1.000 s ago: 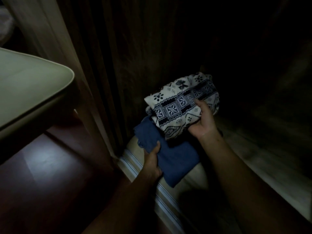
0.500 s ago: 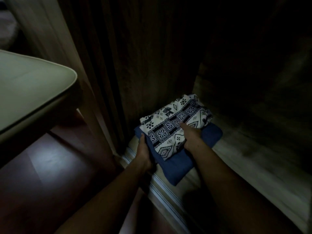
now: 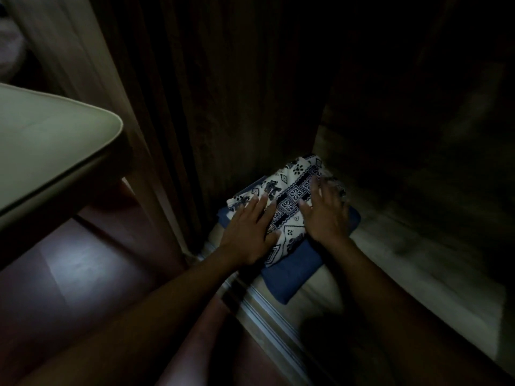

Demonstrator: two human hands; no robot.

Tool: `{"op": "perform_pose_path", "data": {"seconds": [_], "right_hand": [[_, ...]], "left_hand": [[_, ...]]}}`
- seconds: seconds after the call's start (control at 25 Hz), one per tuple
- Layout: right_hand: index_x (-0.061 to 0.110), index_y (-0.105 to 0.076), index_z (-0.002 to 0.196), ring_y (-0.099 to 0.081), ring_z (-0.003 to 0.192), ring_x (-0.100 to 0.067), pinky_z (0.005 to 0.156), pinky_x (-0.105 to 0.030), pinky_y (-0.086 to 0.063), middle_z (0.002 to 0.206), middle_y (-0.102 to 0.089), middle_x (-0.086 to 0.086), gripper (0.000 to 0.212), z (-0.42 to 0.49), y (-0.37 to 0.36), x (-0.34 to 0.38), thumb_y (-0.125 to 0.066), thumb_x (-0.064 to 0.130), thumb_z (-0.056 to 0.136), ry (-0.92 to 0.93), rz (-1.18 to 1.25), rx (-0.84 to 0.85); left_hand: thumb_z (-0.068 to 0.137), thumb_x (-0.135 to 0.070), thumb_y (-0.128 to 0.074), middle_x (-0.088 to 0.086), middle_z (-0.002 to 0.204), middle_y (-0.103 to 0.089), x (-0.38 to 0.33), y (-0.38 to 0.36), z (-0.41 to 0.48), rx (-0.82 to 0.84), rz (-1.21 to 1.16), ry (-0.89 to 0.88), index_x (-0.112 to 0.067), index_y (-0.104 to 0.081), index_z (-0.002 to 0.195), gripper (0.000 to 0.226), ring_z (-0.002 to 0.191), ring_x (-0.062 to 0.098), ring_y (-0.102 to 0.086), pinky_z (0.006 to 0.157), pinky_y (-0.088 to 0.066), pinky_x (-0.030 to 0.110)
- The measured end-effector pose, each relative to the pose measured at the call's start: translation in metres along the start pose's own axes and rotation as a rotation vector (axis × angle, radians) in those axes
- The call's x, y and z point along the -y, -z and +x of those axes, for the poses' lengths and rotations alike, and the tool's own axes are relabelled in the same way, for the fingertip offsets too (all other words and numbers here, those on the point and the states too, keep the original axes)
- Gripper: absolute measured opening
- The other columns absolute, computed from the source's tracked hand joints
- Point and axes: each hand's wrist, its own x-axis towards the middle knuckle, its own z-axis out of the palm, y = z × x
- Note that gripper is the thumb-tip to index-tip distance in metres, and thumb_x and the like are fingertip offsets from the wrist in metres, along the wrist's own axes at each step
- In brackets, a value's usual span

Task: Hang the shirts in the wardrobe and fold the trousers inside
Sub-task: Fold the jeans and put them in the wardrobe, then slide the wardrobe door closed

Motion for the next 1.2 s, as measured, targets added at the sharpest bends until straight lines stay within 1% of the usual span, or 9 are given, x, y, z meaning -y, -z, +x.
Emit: {"op": "perform_pose_path", "data": {"seconds": [0.08,0.16,0.52,0.64,0.72,0.8,0.92,1.08,1.2], "right_hand": [[0.031,0.008,0.149,0.018,0.144,-0.019,0.112,-0.056,0.007,0.157,0.02,0.005,0.064,0.007,-0.008,-0.011,-0.017,0.057,0.096,0.024,-0.106,0.191],[0.033,0.011,0.148,0.023,0.142,-0.016,0.111,-0.058,0.01,0.154,0.027,0.008,0.064,0.008,-0.013,-0.017,-0.014,0.059,0.095,0.018,-0.129,0.27],[0.03,0.009,0.149,0.021,0.143,-0.02,0.111,-0.057,0.009,0.154,0.029,0.006,0.063,0.009,-0.011,-0.008,-0.019,0.054,0.098,-0.036,-0.119,0.325],[0.016,-0.02,0.149,-0.006,0.146,-0.028,0.115,-0.051,-0.004,0.159,-0.004,-0.007,0.057,0.011,-0.014,-0.003,-0.026,0.044,0.099,-0.008,-0.01,0.116],[0.0,-0.052,0.128,-0.042,0.128,-0.037,0.107,-0.045,-0.031,0.141,-0.045,-0.02,0.053,0.002,-0.009,0.004,-0.027,0.035,0.097,0.034,0.154,-0.118],[-0.004,-0.062,0.112,-0.055,0.107,-0.037,0.091,-0.039,-0.042,0.115,-0.063,-0.022,0.042,-0.013,0.003,0.014,-0.034,0.022,0.095,0.031,0.228,-0.282],[0.001,-0.062,0.116,-0.051,0.108,-0.031,0.089,-0.034,-0.039,0.113,-0.063,-0.016,0.028,-0.048,0.05,0.041,-0.045,0.012,0.096,-0.041,0.278,-0.34],[0.003,-0.063,0.113,-0.052,0.106,-0.027,0.08,-0.027,-0.038,0.111,-0.063,-0.013,0.024,-0.088,0.131,0.093,-0.049,0.012,0.095,-0.087,0.35,-0.377],[0.001,-0.066,0.104,-0.059,0.094,-0.025,0.071,-0.023,-0.038,0.099,-0.065,-0.013,0.017,-0.112,0.209,0.142,-0.056,0.008,0.092,-0.072,0.421,-0.468]], "left_hand": [[0.098,-0.055,-0.022,0.004,0.158,0.019,0.004,-0.009,0.003,0.095,0.048,0.008,-0.022,0.011,0.15,0.07,0.146,0.02,0.016,0.116,0.009,0.037],[0.098,-0.054,-0.024,0.005,0.158,0.019,0.008,-0.015,0.005,0.115,0.048,0.019,-0.021,0.013,0.15,0.072,0.146,0.02,0.016,0.115,0.009,0.037],[0.097,-0.055,-0.024,0.005,0.158,0.019,0.008,-0.016,0.007,0.131,-0.002,0.031,-0.022,0.012,0.15,0.072,0.145,0.021,0.017,0.116,0.008,0.038],[0.098,-0.052,-0.026,0.006,0.16,0.006,0.005,-0.01,0.007,0.084,-0.066,0.038,-0.02,0.0,0.152,0.068,0.147,0.023,0.006,0.117,0.0,0.039],[0.096,-0.044,-0.029,0.01,0.157,-0.019,0.005,-0.001,0.003,-0.082,-0.165,0.024,-0.013,-0.023,0.149,0.061,0.144,0.026,-0.016,0.116,-0.013,0.036],[0.097,-0.031,-0.036,0.011,0.14,-0.046,0.002,0.016,-0.005,-0.264,-0.307,0.042,-0.01,-0.046,0.135,0.045,0.13,0.027,-0.039,0.106,-0.026,0.03],[0.099,-0.019,-0.041,0.008,0.119,-0.059,-0.021,0.059,-0.031,-0.35,-0.507,0.15,-0.01,-0.058,0.119,0.028,0.112,0.022,-0.05,0.096,-0.035,0.03],[0.1,-0.017,-0.04,0.005,0.097,-0.065,-0.059,0.148,-0.07,-0.427,-0.76,0.222,-0.008,-0.062,0.1,0.023,0.091,0.018,-0.059,0.081,-0.049,0.04],[0.1,-0.024,-0.038,0.0,0.085,-0.064,-0.079,0.24,-0.101,-0.52,-0.854,0.224,-0.012,-0.06,0.094,0.027,0.08,0.013,-0.06,0.072,-0.05,0.04]]}}
